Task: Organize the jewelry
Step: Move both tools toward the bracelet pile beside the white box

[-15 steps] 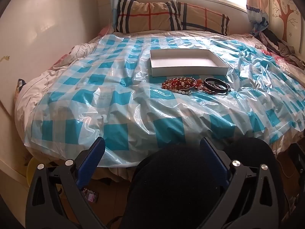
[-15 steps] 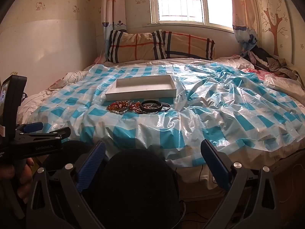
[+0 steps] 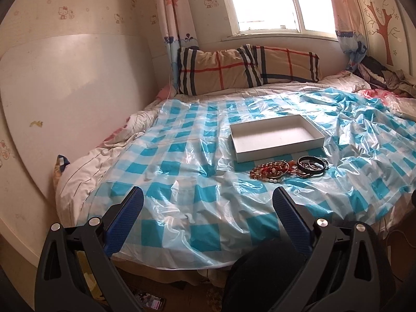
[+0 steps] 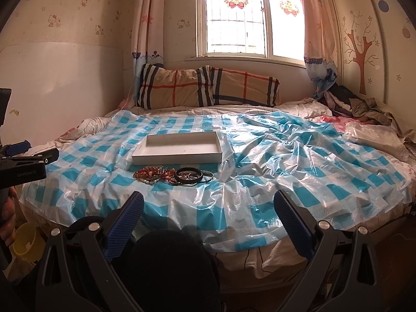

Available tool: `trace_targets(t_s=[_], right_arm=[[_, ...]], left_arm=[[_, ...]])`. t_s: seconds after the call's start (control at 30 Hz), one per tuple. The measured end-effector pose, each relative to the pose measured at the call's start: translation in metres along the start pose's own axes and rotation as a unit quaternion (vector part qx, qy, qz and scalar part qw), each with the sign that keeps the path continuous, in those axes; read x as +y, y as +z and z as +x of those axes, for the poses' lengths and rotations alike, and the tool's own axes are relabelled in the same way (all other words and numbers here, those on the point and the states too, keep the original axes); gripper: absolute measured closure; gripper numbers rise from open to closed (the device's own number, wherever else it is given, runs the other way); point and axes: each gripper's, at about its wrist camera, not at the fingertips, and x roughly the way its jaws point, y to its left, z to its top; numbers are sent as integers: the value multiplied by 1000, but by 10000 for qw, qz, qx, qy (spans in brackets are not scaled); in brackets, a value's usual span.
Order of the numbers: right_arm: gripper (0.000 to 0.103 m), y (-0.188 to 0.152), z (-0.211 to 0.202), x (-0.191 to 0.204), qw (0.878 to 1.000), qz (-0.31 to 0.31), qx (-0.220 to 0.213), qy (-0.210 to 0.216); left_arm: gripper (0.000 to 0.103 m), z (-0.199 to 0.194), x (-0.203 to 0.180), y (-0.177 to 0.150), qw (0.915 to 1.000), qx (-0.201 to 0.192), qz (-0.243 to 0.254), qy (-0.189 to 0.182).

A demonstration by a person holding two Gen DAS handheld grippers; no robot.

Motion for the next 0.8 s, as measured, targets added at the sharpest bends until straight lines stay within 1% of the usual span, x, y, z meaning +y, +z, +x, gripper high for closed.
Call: trace_targets(t_s=[0.1, 0.17, 0.3, 0.4, 0.5, 0.8], right_arm=[[7, 2, -4, 3, 9999, -115, -14, -16], [7, 4, -7, 5, 9999, -109, -35, 51], [7, 6, -13, 5, 9997, -140, -115, 138], [7, 6, -15, 8, 9996, -173, -134, 169], [7, 7, -13, 7, 9997, -175, -17, 166], [7, 4, -9, 5, 9997, -109, 79, 208]], left_arm=[[8, -5, -1, -7, 9997, 162, 24, -202], [8, -8, -3, -14, 9991, 274, 59, -315], [8, -10, -7, -25, 9980, 422, 87, -461], [8, -12, -6, -27, 9978, 455, 57, -486], [8, -13, -6, -26, 9978, 455, 33, -478], [8, -12, -6, -24, 9974, 524, 18, -499]])
